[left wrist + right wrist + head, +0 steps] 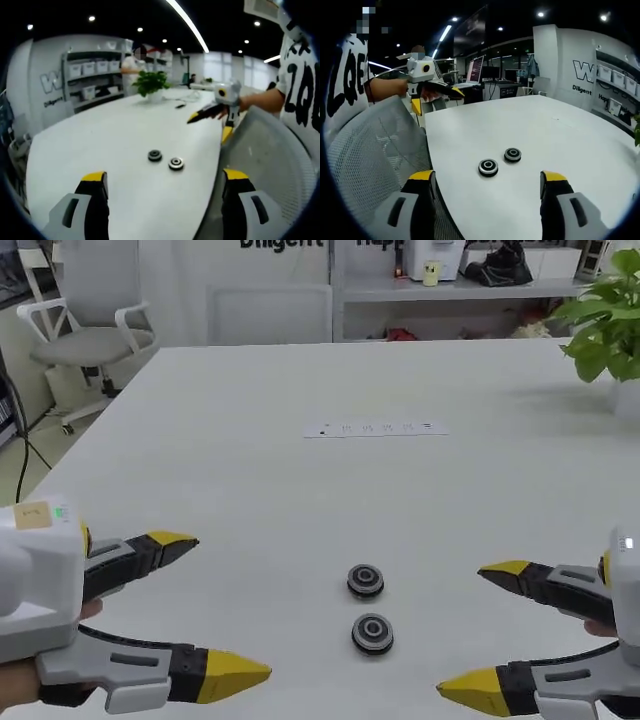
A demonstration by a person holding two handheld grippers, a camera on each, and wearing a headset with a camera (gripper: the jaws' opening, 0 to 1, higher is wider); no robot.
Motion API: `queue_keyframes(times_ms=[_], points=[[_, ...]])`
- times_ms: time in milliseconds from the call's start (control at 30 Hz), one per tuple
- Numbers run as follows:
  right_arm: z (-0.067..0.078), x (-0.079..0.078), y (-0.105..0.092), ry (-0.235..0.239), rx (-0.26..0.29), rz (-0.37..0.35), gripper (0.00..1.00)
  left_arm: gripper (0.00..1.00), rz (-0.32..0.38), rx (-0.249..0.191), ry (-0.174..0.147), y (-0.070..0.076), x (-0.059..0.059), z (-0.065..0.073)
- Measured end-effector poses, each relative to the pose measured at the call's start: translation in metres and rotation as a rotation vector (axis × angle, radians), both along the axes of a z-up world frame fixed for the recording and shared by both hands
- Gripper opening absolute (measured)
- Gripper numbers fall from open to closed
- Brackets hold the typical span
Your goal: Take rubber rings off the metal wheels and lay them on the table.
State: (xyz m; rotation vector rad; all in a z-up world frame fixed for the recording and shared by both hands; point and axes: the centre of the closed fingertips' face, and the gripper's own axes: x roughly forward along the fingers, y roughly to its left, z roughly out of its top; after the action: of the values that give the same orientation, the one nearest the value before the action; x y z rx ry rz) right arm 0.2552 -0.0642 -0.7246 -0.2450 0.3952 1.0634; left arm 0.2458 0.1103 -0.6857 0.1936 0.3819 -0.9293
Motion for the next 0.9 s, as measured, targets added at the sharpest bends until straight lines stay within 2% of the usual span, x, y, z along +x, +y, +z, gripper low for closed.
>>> queue_keyframes(times_ms=[133,633,900], points=[[0.0,0.001,-0.002,-0.003,-0.008,0.006,0.83,0.96,-0.007,0.017,0.003,0.0,0.0,-0.002],[0.0,0.007,-0.003,-0.01,-0.007,0.017,0.82,0.95,-0.021,0.027,-0.004,0.0,0.005,0.0],[0.001,0.012,-0.002,-0.018,-0.006,0.02,0.79,0.94,-0.022,0.014,-0.006,-0.002,0.011,0.003]])
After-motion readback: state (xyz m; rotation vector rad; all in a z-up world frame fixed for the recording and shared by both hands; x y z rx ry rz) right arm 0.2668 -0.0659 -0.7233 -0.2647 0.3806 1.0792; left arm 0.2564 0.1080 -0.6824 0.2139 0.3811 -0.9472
